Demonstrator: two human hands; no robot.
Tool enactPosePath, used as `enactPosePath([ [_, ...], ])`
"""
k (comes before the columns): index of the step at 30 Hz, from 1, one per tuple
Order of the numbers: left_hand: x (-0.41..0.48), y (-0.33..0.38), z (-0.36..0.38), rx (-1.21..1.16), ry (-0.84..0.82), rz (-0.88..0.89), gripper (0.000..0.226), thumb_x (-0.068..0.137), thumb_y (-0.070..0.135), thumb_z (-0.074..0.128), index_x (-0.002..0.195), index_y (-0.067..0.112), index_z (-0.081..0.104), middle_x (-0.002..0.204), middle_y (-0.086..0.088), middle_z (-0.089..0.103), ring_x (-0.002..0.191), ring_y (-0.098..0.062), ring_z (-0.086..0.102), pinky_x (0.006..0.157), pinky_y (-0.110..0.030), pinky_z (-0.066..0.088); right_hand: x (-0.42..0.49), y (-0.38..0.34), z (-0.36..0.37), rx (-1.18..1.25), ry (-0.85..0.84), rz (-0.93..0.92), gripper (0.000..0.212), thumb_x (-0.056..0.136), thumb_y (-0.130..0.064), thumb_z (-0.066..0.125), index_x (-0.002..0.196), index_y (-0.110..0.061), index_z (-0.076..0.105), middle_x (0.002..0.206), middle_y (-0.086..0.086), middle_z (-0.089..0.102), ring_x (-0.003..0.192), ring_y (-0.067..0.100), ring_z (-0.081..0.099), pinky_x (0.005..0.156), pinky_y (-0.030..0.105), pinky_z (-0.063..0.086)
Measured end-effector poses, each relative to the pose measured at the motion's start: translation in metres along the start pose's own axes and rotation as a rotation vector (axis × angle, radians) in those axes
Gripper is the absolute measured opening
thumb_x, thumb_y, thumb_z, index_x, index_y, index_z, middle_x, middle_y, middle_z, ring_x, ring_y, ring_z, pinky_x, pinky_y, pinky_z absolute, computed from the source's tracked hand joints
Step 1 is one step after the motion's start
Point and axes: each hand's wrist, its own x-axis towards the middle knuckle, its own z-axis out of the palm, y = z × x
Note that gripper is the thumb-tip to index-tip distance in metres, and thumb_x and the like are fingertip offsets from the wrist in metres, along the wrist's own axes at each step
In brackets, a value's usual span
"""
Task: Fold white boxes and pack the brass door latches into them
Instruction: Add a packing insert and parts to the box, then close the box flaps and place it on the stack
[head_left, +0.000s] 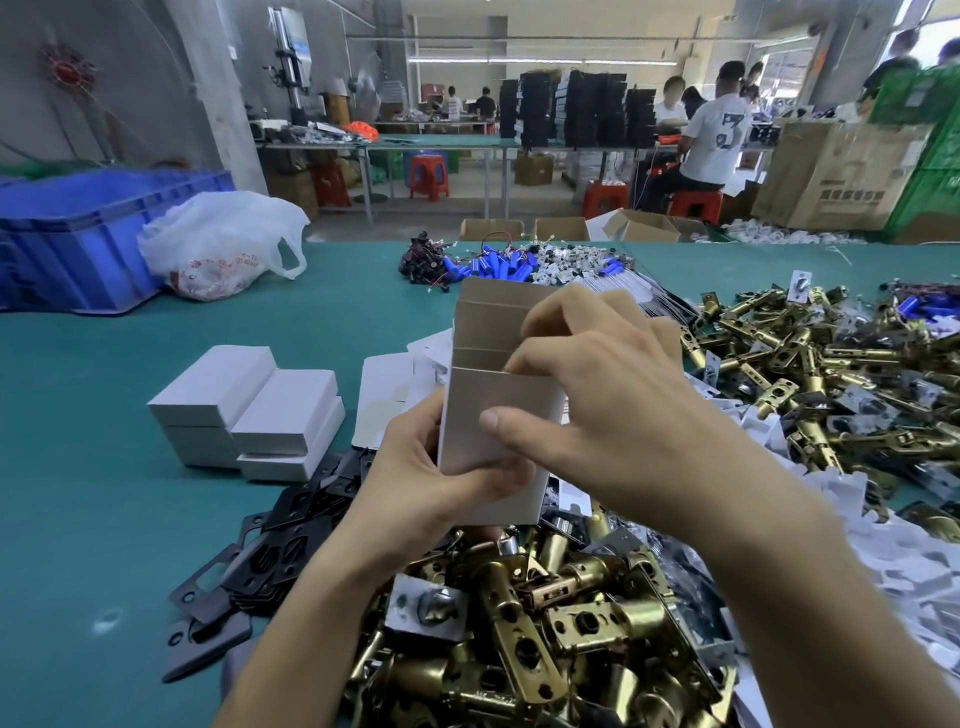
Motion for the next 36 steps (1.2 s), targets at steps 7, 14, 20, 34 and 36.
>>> enactPosePath([
  [7,-0.001,-0.002,-0.002,-0.078,0.005,-0.027,0.042,0.067,0.027,0.083,0.107,0.034,0.071,0.094,-0.004,0.074,0.078,-0.025,0.074,0.05,-0.035,0.057,-0.01,0.017,0.018,0.376,0.265,0.086,0.046,0.08,-0.03,0.078,0.121,-0.033,0.059,0.122,-0.011,0.05,0.118,0.006,0.047,0.101,0.02,0.036],
  [14,-0.001,0.001,0.002,-0.138,-0.076,-0.063,0.033,0.082,0.042,0.065,0.114,0.04,0.07,0.104,0.0,0.075,0.09,-0.023,0.074,0.061,-0.044,0.062,-0.02,0.023,0.033,1.034,0.195,0.159,0.037,0.083,-0.028,0.071,0.117,-0.041,0.065,0.107,0.003,0.071,0.088,0.021,0.073,0.079,0.048,0.06],
  [20,-0.002,0.008,0.003,-0.09,-0.089,-0.042,0.022,0.086,0.044,0.069,0.108,0.046,0.072,0.108,0.004,0.076,0.097,-0.013,0.073,0.073,-0.026,0.059,-0.024,0.029,0.042,1.082,0.208,0.111,0.026,0.085,-0.029,0.068,0.11,-0.037,0.068,0.097,0.004,0.072,0.092,0.019,0.071,0.079,0.049,0.06],
  [34,-0.003,0.018,0.004,0.133,0.157,0.349,0.023,0.08,0.03,0.078,0.1,0.036,0.066,0.107,0.001,0.073,0.08,-0.024,0.076,0.059,-0.037,0.062,-0.031,0.027,0.055,1.209,0.213,0.042,0.029,0.085,-0.027,0.066,0.114,-0.024,0.068,0.089,0.0,0.072,0.084,0.01,0.067,0.071,0.021,0.054],
  [36,-0.003,0.016,0.004,0.172,0.156,0.318,0.019,0.082,0.029,0.079,0.1,0.031,0.074,0.104,0.004,0.074,0.087,-0.02,0.075,0.063,-0.034,0.062,-0.031,0.028,0.055,1.215,0.208,0.055,0.028,0.085,-0.028,0.066,0.112,-0.024,0.068,0.095,0.003,0.073,0.089,0.016,0.069,0.074,0.025,0.056],
])
